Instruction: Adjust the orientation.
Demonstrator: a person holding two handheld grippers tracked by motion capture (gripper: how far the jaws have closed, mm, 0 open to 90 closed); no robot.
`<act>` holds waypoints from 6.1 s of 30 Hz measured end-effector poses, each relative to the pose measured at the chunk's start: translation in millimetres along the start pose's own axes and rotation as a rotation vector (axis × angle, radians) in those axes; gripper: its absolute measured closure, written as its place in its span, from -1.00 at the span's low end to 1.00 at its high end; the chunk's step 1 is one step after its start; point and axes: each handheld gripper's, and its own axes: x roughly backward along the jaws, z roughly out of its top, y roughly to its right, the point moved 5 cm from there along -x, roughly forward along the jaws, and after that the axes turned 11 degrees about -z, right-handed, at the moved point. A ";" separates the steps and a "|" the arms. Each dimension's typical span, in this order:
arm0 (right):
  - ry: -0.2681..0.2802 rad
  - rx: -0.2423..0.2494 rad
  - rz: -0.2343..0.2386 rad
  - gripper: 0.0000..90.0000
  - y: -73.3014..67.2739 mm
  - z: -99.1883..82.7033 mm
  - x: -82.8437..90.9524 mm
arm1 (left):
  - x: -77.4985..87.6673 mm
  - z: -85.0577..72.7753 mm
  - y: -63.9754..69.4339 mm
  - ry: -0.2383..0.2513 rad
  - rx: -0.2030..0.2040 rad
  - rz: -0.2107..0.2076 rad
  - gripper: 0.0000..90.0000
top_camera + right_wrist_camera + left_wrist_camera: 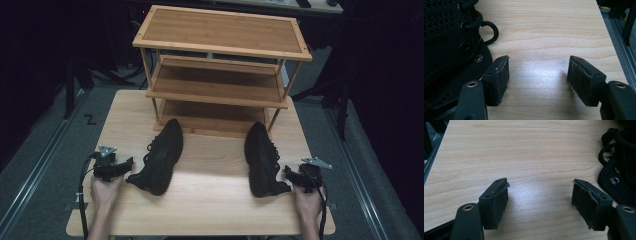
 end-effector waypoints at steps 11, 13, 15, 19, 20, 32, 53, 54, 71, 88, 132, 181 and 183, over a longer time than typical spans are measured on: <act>0.002 0.002 0.006 -0.25 -0.6 -0.3 0.5 | 1.3 0.6 -2.2 -0.013 -0.009 -0.059 -0.42; 0.002 0.003 0.006 -0.25 -0.7 -0.4 0.5 | 1.1 0.4 -0.1 -0.017 -0.016 -0.069 -0.43; 0.002 0.004 0.007 -0.25 -0.7 -0.4 0.5 | 0.9 0.5 1.4 -0.016 -0.018 -0.074 -0.43; 0.001 0.004 0.008 -0.26 -0.9 -0.5 0.7 | 2.5 1.9 4.2 -0.005 -0.018 -0.092 -0.42; 0.001 0.004 0.008 -0.26 -1.0 -0.5 0.7 | 3.6 2.7 4.7 0.002 -0.018 -0.097 -0.42; 0.001 0.004 0.008 -0.26 -1.3 -0.6 0.8 | 8.1 4.1 12.3 0.010 -0.027 -0.149 -0.41; 0.002 0.009 0.010 -0.26 -1.4 -0.7 1.0 | -10.8 6.0 43.8 -0.062 -0.105 -0.239 -0.33; 0.002 0.010 0.010 -0.26 -1.4 -0.7 1.0 | -11.3 6.0 45.5 -0.063 -0.109 -0.243 -0.33; 0.002 0.011 0.012 -0.26 -1.6 -0.8 1.0 | -10.4 6.2 60.0 -0.056 -0.112 -0.303 -0.27; 0.004 0.012 0.014 -0.27 -1.8 -0.8 1.0 | -11.5 4.7 75.7 -0.065 -0.131 -0.358 -0.29; 0.004 0.010 0.020 -0.27 -1.7 -0.8 1.1 | -17.1 32.9 120.5 -0.021 -0.221 -0.436 -0.25; 0.011 0.020 0.026 -0.27 -0.3 -0.5 0.7 | -34.2 57.6 174.1 -0.021 -0.247 -0.424 0.12; 0.011 0.020 0.027 -0.27 -0.3 -0.5 0.7 | -35.7 59.8 179.8 -0.025 -0.265 -0.418 0.15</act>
